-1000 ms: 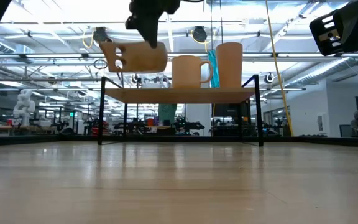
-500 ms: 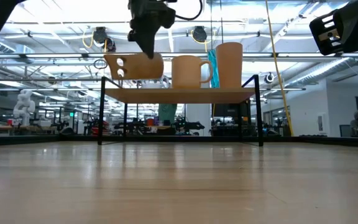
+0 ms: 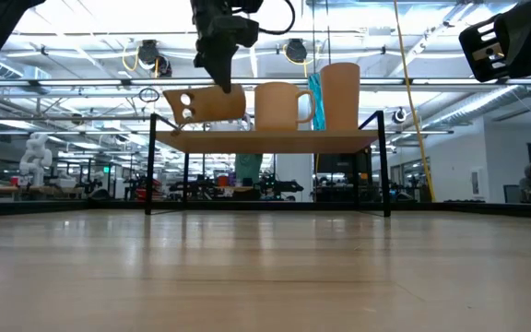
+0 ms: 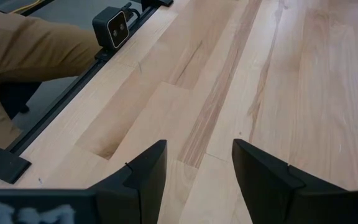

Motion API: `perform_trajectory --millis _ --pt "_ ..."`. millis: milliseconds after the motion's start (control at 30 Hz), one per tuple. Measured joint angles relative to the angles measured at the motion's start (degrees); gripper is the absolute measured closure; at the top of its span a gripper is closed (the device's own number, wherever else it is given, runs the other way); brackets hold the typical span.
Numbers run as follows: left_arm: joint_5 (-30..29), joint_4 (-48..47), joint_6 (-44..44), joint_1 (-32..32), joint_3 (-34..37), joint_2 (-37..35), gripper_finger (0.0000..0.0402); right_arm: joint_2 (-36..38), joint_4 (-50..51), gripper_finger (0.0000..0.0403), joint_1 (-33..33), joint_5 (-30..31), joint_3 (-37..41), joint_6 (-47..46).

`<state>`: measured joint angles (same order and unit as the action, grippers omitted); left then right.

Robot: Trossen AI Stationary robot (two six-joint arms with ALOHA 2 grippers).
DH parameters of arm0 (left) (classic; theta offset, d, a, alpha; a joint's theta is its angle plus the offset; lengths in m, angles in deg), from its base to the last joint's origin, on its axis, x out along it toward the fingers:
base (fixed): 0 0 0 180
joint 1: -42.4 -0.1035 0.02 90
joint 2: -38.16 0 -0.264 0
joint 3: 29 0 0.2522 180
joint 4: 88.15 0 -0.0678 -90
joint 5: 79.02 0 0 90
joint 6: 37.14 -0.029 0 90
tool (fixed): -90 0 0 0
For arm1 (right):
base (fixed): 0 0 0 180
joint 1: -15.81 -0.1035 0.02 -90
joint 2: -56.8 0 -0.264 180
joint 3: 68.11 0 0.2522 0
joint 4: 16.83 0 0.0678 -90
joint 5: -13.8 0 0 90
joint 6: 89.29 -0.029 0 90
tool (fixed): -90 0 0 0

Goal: Stack small to large cups/mugs on shelf
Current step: Put the brown wooden cup on the shelf

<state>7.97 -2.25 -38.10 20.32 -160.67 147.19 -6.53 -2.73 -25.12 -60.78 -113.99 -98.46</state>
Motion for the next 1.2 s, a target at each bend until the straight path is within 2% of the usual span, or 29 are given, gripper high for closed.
perform_trajectory --millis 300,633,967,1200 --pt "0.22 0.96 -2.42 -1.17 -0.04 1.25 0.0388 0.00 0.02 0.0230 -0.07 -0.02 0.00 -0.15" --pt "5.10 0.20 -3.18 -1.28 -0.04 1.27 0.0387 0.00 0.02 0.0230 -0.07 -0.02 0.00 -0.26" --pt "4.59 0.46 -5.89 -1.24 -0.04 2.89 0.0386 0.00 0.00 0.0230 -0.07 -0.02 0.00 -0.42" --pt "2.51 0.58 -5.78 -1.26 -0.04 2.89 0.0353 0.00 0.35 0.0230 -0.07 -0.04 0.00 -0.59"
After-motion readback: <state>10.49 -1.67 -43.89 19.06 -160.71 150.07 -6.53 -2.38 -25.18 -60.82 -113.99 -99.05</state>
